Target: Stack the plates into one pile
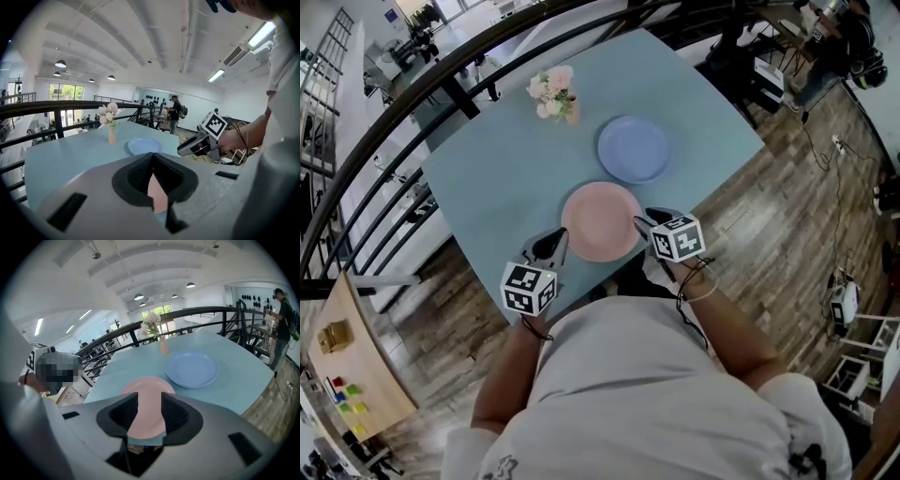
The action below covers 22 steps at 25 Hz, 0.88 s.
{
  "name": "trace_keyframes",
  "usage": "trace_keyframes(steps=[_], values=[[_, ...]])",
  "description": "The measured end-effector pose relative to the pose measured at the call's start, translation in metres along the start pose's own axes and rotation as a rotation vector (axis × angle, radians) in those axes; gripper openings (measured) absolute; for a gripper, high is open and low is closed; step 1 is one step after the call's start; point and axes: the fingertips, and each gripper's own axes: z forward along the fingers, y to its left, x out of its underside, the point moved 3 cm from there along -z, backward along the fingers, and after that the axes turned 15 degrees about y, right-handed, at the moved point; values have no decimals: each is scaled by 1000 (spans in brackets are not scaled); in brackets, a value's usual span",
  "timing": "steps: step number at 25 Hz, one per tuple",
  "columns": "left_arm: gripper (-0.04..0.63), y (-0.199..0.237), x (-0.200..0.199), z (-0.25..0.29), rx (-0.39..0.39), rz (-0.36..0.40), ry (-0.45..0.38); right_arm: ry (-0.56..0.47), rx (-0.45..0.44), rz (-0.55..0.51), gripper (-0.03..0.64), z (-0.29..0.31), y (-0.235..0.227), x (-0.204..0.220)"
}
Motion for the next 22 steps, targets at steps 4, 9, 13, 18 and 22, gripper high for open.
trace_keyframes(steps=[4, 9, 13, 18, 22], values=[[5, 5, 1, 11, -3, -31, 10, 28, -7, 0, 161, 11, -12, -6], [5, 16, 7, 25, -10, -78, 32, 78, -18, 0, 156, 33, -27, -15], [5, 19, 12, 36, -18, -118, 44, 139, -38, 5, 149, 51, -39, -6], [5, 27, 12, 50, -31, -174, 64, 222, -64, 12, 135, 74, -52, 1], [5, 34, 12, 66, -35, -203, 79, 268, -90, 18, 132, 93, -64, 3]])
